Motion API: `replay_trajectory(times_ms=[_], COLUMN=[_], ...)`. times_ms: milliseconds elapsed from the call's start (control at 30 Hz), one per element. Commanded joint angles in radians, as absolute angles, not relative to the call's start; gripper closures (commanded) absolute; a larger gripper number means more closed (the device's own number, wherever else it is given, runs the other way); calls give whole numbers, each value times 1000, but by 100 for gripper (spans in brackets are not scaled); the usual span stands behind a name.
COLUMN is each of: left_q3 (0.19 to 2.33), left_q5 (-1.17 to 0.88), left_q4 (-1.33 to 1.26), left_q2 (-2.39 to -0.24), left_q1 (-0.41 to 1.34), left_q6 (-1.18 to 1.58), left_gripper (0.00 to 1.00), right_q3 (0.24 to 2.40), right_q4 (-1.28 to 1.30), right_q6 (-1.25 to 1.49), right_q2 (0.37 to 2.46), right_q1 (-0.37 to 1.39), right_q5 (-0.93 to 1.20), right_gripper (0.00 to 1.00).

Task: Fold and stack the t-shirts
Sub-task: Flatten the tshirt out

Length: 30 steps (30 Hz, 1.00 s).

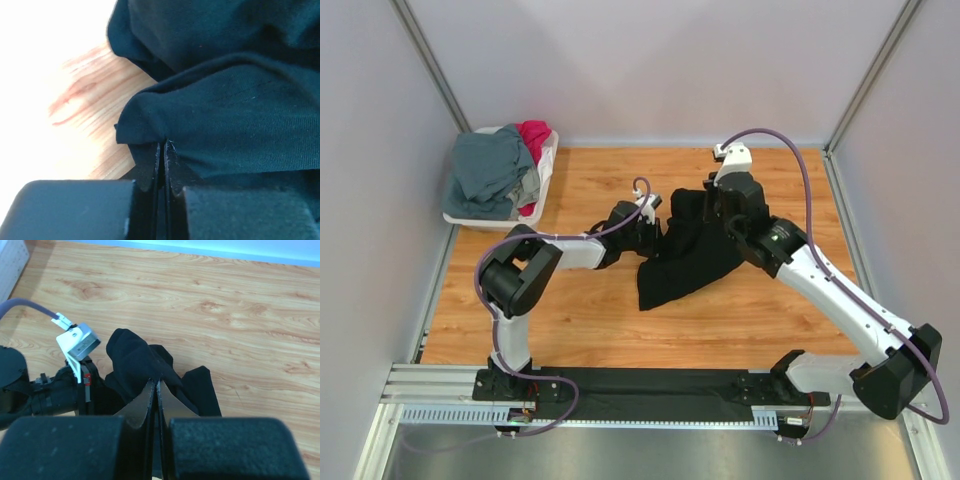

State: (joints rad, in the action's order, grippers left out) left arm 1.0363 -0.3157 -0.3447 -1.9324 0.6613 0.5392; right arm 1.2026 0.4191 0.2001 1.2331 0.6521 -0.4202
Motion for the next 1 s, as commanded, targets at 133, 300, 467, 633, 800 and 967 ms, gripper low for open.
replay_trajectory(times_ms=[133, 300, 467, 633, 800, 967], left_q3=[1100, 1163, 1304, 1445, 1555, 1609], left_q5=[-24, 209, 417, 459, 494, 482], left_q4=[-168, 67, 239, 314, 367, 394], left_q2=[-1702, -1439, -1271, -1174, -1141, -1115], left_q1=[646, 571, 514, 486, 486, 486], left_q6=[416, 358, 264, 158, 54, 8], left_gripper=[100, 100, 100, 100, 100, 100], right_q3=[1261, 1327, 1388, 1414, 1462, 1477], right_q4=[472, 523, 511, 502, 538, 534], right_q6=[273, 322, 288, 288, 262, 242], right_q2=[1232, 1243, 1232, 1226, 1218, 1177], right_q1=[569, 443, 419, 417, 417, 417], right_q5=[-538, -445, -422, -382, -409, -413], right_gripper=[100, 99, 100, 100, 99, 100])
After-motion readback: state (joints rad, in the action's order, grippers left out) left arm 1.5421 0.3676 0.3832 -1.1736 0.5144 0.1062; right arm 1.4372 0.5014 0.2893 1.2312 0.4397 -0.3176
